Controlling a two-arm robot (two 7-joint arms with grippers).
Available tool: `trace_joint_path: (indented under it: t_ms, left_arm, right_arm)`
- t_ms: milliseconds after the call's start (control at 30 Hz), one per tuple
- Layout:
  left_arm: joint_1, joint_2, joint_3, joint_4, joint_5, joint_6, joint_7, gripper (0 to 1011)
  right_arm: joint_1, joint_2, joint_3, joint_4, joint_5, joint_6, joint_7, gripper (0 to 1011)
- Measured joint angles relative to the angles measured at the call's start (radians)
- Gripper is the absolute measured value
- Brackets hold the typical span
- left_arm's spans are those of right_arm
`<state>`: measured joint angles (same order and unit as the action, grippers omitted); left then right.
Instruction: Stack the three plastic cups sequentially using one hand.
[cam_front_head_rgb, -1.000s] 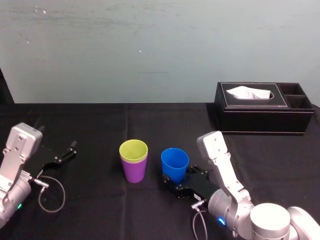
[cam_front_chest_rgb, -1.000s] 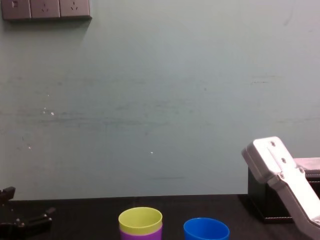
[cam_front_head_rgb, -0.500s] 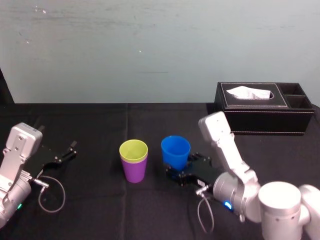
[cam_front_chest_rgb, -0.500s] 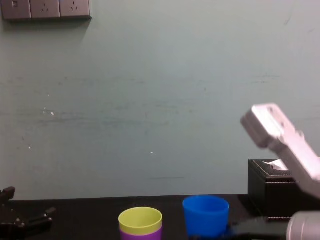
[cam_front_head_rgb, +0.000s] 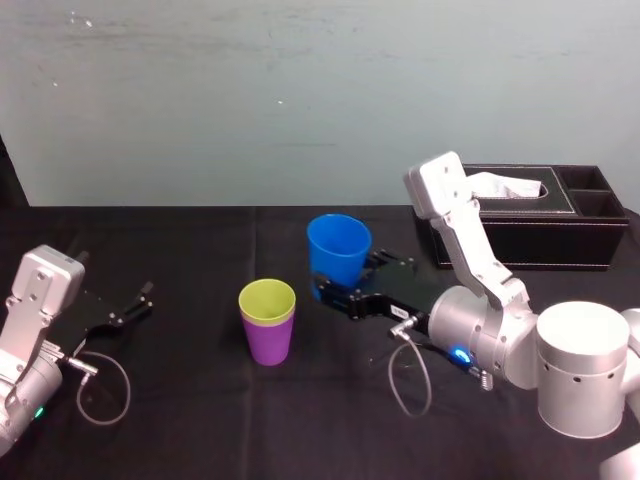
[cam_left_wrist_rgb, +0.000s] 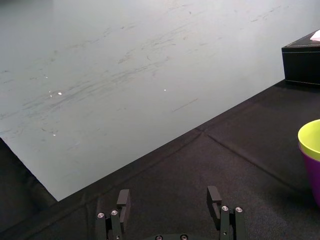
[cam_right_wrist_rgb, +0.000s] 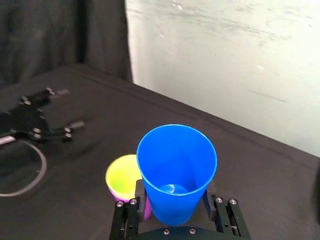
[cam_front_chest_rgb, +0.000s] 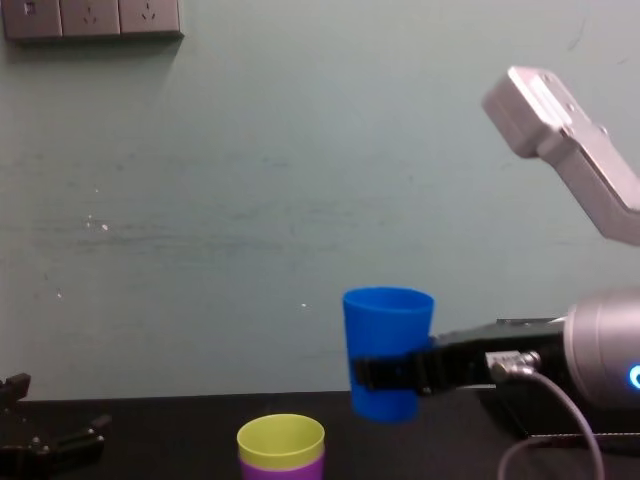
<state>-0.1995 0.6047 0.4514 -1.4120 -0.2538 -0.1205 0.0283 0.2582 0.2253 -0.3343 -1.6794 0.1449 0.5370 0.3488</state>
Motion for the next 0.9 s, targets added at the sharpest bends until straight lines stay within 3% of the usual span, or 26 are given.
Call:
trace_joint_path:
  t_ms: [333,900]
  left_arm:
    - [0.0,0.0,0.0,0.0,0.0,0.0,0.0,1000]
    - [0.0,0.0,0.0,0.0,0.0,0.0,0.0,1000]
  right_arm:
    - [0.039,-0.006,-0.045,0.013,0.045,0.001,0.038,689]
    - [0.076,-0.006,-0.104,0.035,0.075,-0.019,0.049,689]
